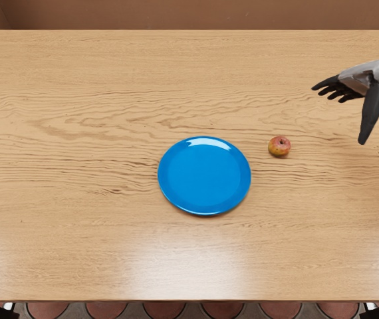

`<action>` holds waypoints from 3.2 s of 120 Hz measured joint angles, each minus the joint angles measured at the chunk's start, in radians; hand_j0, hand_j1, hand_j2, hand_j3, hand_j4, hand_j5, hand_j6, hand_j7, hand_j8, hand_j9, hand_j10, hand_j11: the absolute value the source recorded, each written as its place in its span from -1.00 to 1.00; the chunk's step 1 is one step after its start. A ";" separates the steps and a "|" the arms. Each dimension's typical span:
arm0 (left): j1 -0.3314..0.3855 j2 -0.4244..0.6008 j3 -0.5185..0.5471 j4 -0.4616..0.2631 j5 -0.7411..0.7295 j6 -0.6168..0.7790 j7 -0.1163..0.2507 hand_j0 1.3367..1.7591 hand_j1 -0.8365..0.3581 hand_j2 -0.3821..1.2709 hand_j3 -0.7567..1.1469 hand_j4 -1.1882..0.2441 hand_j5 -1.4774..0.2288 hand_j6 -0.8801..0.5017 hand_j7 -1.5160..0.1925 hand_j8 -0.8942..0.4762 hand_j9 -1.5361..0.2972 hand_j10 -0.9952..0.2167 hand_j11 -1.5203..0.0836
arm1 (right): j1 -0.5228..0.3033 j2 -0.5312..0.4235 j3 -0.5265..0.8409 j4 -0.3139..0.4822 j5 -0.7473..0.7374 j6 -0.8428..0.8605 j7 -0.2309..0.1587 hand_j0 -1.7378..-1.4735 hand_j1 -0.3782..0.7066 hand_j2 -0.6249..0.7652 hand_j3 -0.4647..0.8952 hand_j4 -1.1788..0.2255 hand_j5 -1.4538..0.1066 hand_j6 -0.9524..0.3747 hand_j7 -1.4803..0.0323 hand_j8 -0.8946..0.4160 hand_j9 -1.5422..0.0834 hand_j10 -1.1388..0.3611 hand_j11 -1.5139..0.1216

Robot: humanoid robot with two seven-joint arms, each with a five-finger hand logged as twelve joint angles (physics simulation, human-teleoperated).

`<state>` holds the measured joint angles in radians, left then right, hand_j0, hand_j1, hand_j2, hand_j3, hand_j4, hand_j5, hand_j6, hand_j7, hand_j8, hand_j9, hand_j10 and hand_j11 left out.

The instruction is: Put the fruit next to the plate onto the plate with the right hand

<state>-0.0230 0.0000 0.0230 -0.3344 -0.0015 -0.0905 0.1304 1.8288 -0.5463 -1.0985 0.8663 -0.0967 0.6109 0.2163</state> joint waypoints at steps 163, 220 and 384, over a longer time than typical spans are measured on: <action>0.000 0.000 0.000 0.000 0.000 0.000 0.000 0.52 0.98 -0.54 -0.20 0.66 0.73 0.27 0.77 0.31 0.68 0.64 0.90 | 0.122 0.072 0.241 0.681 -0.065 -0.823 -0.604 -0.40 -0.82 -0.12 -0.32 0.60 0.77 0.35 0.86 0.28 0.81 0.44 0.76; 0.000 0.000 0.000 0.000 0.000 0.000 0.000 0.52 0.98 -0.54 -0.20 0.66 0.73 0.27 0.77 0.31 0.68 0.64 0.90 | 0.096 0.200 0.229 0.632 -0.088 -0.925 -0.668 -0.40 -0.48 -0.16 -0.32 0.38 0.52 0.12 0.60 0.05 0.56 0.24 0.52; 0.000 0.000 0.000 0.000 0.000 0.000 0.000 0.52 0.98 -0.54 -0.20 0.66 0.73 0.27 0.77 0.31 0.68 0.64 0.90 | -0.183 0.389 0.231 0.450 -0.170 -1.221 -0.703 -0.40 -0.39 -0.17 -0.32 0.32 0.44 0.05 0.52 -0.02 0.49 0.18 0.45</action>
<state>-0.0230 0.0000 0.0230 -0.3344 -0.0015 -0.0905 0.1304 1.6461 -0.1577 -0.8670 1.3162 -0.2667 -0.6104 -0.4863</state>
